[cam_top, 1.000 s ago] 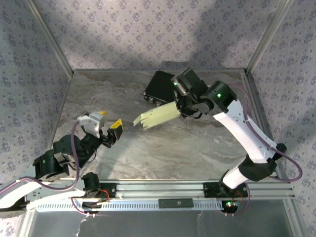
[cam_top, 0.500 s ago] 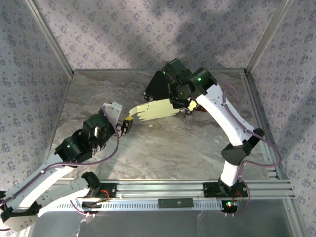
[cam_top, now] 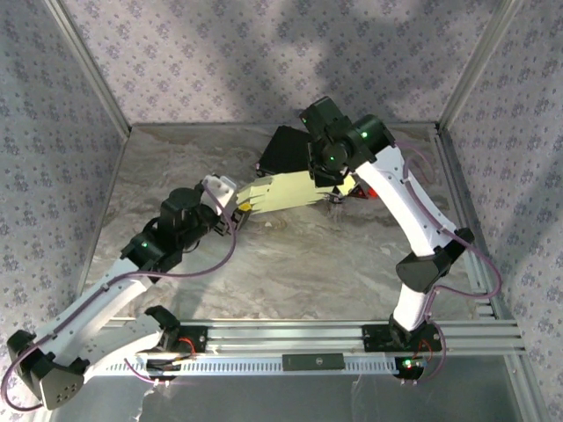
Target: Fold the paper box
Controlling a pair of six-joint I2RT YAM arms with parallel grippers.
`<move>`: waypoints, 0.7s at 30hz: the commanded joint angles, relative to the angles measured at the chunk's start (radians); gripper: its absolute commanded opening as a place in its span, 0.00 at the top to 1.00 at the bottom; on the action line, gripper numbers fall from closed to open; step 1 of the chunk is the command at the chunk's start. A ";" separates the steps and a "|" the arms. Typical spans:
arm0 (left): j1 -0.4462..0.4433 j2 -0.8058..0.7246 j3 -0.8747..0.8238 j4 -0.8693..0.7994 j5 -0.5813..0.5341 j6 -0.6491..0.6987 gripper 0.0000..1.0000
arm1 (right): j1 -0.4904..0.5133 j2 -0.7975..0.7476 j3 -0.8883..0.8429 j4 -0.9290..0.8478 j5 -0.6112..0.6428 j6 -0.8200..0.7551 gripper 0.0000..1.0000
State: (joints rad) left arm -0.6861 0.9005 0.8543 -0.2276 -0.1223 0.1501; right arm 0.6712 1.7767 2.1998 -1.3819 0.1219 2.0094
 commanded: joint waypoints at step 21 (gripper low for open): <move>0.002 0.201 0.185 0.033 0.120 0.028 1.00 | -0.040 -0.080 -0.125 0.167 -0.020 -0.134 0.94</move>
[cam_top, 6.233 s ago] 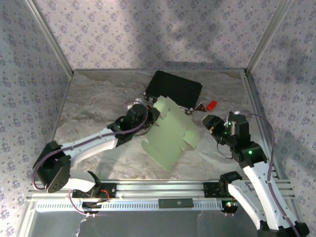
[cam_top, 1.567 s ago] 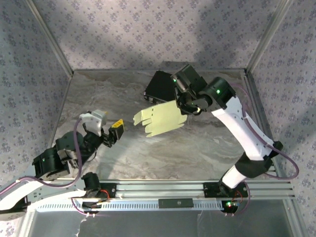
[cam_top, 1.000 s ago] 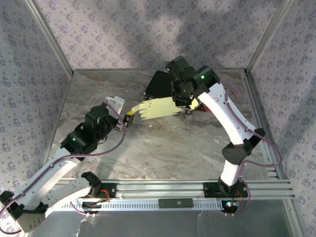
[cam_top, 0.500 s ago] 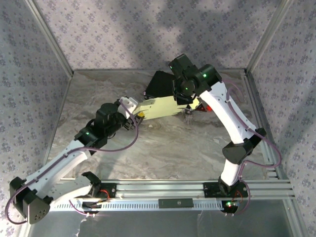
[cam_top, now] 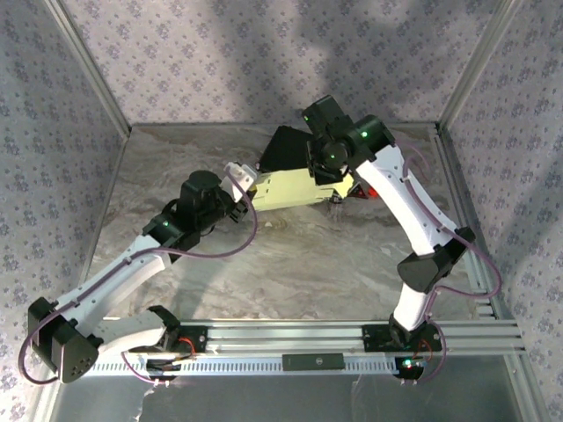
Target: Fold the paper box
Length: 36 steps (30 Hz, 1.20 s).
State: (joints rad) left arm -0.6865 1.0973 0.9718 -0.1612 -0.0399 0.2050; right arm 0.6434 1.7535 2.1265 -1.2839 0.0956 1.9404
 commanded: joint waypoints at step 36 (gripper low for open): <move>0.178 0.034 -0.048 -0.210 0.106 -0.325 1.00 | -0.016 -0.438 -0.638 0.609 0.107 -0.732 0.10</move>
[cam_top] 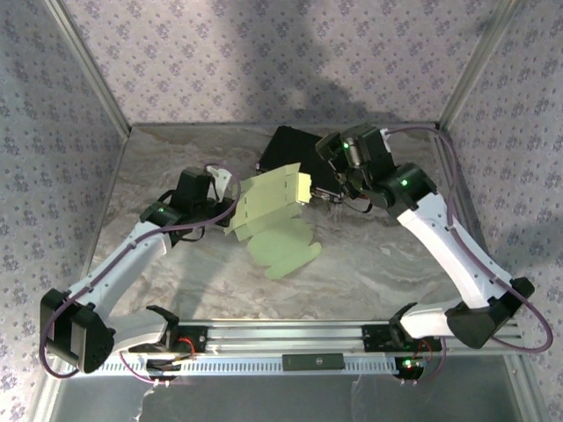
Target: Fold the paper box
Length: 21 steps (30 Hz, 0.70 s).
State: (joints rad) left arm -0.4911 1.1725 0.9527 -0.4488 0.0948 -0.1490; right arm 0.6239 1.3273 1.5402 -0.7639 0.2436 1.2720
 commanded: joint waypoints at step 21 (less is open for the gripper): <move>-0.276 -0.116 -0.404 0.484 -0.319 0.143 1.00 | 0.064 0.054 -0.596 0.785 -0.298 0.115 0.24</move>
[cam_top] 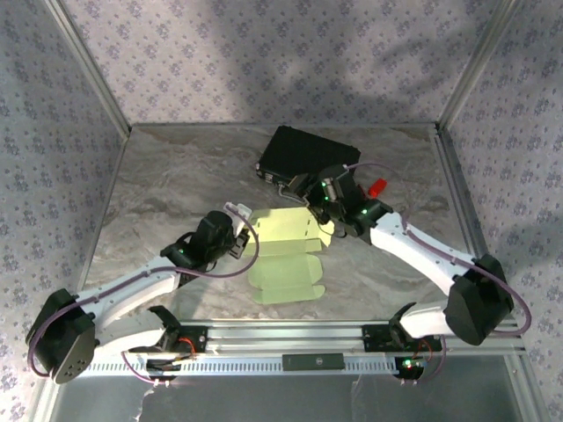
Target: Fold the paper box
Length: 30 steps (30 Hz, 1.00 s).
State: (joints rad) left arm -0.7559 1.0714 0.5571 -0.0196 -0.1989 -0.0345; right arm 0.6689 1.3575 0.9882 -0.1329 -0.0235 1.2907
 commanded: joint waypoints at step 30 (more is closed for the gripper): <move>-0.016 -0.080 -0.077 0.147 -0.074 -0.067 1.00 | 0.157 0.092 -0.064 0.269 0.186 0.476 0.36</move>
State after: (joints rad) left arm -0.7662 1.0142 0.4801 0.0937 -0.2626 -0.0837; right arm 0.8326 1.4342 0.8806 0.0860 0.1719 1.7481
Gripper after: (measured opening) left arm 0.069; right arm 0.640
